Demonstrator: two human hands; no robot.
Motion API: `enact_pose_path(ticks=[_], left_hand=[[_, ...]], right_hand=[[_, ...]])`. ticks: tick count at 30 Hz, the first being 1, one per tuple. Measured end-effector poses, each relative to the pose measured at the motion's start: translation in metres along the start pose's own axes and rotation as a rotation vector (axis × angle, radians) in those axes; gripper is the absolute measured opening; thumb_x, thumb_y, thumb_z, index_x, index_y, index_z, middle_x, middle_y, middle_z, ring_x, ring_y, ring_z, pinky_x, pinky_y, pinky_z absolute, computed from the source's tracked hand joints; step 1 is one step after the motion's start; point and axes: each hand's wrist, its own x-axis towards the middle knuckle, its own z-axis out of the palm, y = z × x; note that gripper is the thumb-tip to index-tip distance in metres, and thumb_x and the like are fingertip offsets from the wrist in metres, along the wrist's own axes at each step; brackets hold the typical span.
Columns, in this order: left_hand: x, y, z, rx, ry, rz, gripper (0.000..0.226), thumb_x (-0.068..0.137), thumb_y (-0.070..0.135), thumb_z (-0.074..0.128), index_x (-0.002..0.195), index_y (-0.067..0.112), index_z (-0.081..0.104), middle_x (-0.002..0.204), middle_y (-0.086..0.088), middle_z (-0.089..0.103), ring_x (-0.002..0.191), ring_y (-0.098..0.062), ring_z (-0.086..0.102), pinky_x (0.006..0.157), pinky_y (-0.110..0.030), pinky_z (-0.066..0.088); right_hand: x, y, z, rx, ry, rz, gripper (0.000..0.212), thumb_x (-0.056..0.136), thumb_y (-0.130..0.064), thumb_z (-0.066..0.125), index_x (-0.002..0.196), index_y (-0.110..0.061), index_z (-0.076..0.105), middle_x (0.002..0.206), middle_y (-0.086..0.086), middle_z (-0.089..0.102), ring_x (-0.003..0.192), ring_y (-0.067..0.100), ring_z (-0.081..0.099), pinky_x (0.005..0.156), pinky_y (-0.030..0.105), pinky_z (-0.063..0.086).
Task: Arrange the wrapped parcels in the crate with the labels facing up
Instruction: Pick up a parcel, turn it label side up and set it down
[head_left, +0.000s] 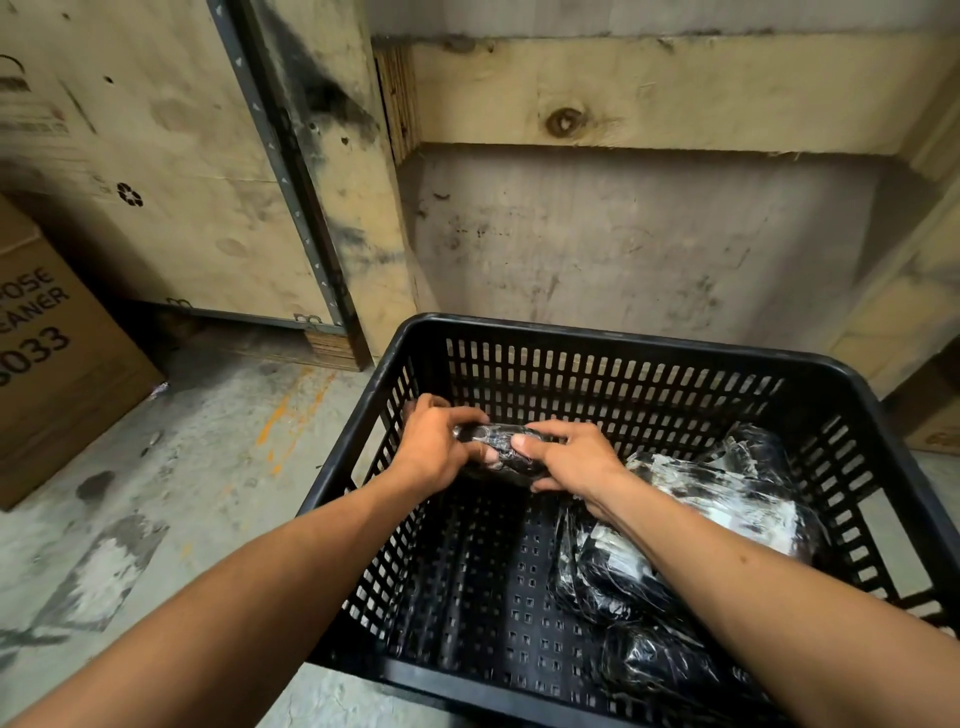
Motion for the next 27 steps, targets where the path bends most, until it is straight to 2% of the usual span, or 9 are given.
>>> enact_pose_path(ticks=[4,6,8,10,12,15,18,22,27], left_hand=[[-0.014,0.001,-0.003,-0.406,-0.066,-0.053,0.015,0.084,0.030,0.080,0.098,0.024,0.075,0.115,-0.004,0.072,0.111,-0.021,0.066,0.098,-0.034,0.053],[-0.022,0.001,-0.009,-0.423,-0.049,-0.055,0.018,0.090,0.042,0.071,0.098,0.026,0.077,0.105,-0.001,0.078,0.099,-0.013,0.073,0.082,-0.020,0.055],[-0.025,0.003,-0.013,-0.511,-0.081,-0.112,0.031,0.089,0.054,0.067,0.100,0.028,0.079,0.103,0.000,0.080,0.095,-0.012,0.074,0.086,-0.026,0.058],[-0.030,0.007,-0.018,-0.642,-0.134,-0.203,0.037,0.084,0.063,0.069,0.105,0.034,0.079,0.105,0.003,0.079,0.099,-0.017,0.073,0.085,-0.040,0.061],[-0.034,0.017,-0.024,-0.771,-0.171,-0.243,0.028,0.083,0.056,0.074,0.104,0.038,0.079,0.109,0.001,0.077,0.100,-0.019,0.072,0.068,-0.042,0.062],[-0.039,0.027,-0.029,-0.888,-0.090,-0.199,0.015,0.083,0.035,0.081,0.098,0.031,0.081,0.110,-0.008,0.078,0.087,-0.015,0.077,0.064,-0.029,0.059],[-0.048,0.037,-0.033,-0.867,0.004,-0.146,0.013,0.083,0.030,0.081,0.095,0.031,0.081,0.109,-0.006,0.077,0.090,-0.015,0.076,0.072,-0.025,0.057],[-0.061,0.048,-0.035,-0.906,0.022,-0.042,0.017,0.090,0.020,0.076,0.103,0.031,0.078,0.117,-0.009,0.073,0.094,-0.018,0.075,0.067,-0.019,0.058],[-0.075,0.055,-0.032,-0.770,0.069,0.113,0.037,0.086,0.015,0.076,0.118,0.033,0.073,0.150,0.000,0.043,0.126,-0.014,0.055,0.083,-0.010,0.052]], right_hand=[[-0.024,-0.001,-0.006,-0.115,0.016,-0.120,0.034,0.089,-0.034,0.081,0.123,-0.037,0.074,0.113,0.003,0.074,0.092,0.017,0.075,0.089,0.041,0.063],[-0.039,-0.001,-0.008,-0.193,0.041,-0.168,0.034,0.090,-0.042,0.079,0.123,-0.043,0.074,0.084,-0.008,0.074,0.069,0.009,0.067,0.092,0.043,0.060],[-0.053,-0.004,-0.010,-0.231,0.077,-0.227,0.034,0.089,-0.046,0.078,0.123,-0.045,0.073,0.064,-0.018,0.063,0.058,0.004,0.055,0.092,0.038,0.058],[-0.066,-0.009,-0.011,-0.229,0.122,-0.312,0.032,0.090,-0.045,0.078,0.121,-0.046,0.074,0.099,-0.015,0.069,0.078,0.008,0.063,0.095,0.036,0.055],[-0.076,-0.016,-0.016,-0.230,0.143,-0.389,0.029,0.090,-0.042,0.078,0.118,-0.047,0.074,0.129,-0.010,0.061,0.104,0.012,0.064,0.099,0.034,0.052],[-0.084,-0.020,-0.021,-0.166,0.129,-0.447,0.022,0.091,-0.038,0.078,0.110,-0.048,0.077,0.131,-0.014,0.059,0.115,0.001,0.058,0.093,0.018,0.047],[-0.087,-0.023,-0.025,0.017,0.097,-0.402,0.016,0.096,-0.040,0.071,0.108,-0.042,0.081,0.125,-0.015,0.067,0.124,0.012,0.061,0.108,0.041,0.049],[-0.090,-0.031,-0.021,0.275,0.058,-0.265,0.013,0.095,-0.042,0.072,0.106,-0.041,0.079,0.125,0.000,0.073,0.121,0.026,0.068,0.095,0.048,0.060],[-0.089,-0.036,-0.018,0.194,0.042,-0.327,0.050,0.093,-0.047,0.072,0.140,-0.054,0.056,0.151,-0.015,0.052,0.139,0.013,0.050,0.119,0.044,0.040]])
